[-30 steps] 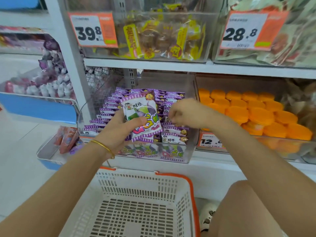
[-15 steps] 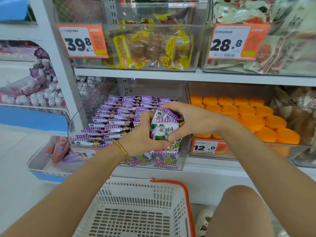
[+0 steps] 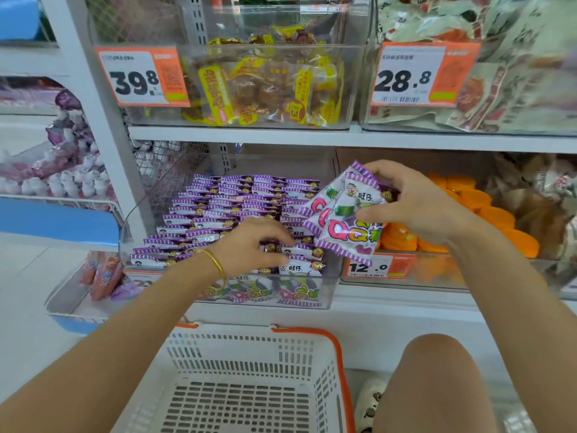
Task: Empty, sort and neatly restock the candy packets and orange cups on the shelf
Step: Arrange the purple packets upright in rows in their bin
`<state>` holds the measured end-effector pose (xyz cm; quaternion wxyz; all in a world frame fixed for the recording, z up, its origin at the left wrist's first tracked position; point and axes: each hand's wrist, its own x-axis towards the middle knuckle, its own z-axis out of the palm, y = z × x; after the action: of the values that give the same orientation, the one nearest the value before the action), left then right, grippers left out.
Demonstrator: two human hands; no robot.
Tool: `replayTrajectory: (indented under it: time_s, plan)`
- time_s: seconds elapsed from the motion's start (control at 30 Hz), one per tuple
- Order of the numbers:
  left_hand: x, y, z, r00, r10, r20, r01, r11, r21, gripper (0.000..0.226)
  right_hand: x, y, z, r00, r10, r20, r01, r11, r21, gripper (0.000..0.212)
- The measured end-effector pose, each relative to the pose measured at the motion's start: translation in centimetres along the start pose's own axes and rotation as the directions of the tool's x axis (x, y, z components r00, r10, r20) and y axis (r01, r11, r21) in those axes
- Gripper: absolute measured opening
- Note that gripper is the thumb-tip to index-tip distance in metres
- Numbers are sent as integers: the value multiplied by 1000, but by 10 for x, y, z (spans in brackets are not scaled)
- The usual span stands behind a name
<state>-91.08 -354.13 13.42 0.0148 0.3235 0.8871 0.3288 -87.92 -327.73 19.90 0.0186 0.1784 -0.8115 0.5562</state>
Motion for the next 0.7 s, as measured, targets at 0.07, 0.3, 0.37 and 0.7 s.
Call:
replayTrajectory:
  time_s: [0.07,0.3,0.37,0.7]
  plan:
    - [7,-3,8,988,33,151,-62,980,190,36,-2,-1,2,997,30,66,-32,999,24,48]
    - [32,-9,10,989,15,147,-65,939,339,14,15,-3,12,928,266,260,-270,963,-22,59]
    - [38,-10,8,988,-75,131,37,961,274,7,25,-4,18,903,311,297,-295,950,-98,55]
    - [51,-10,0,950,-310,45,305,948,95,30,64,-16,49,889,277,365,21,771,-636,64]
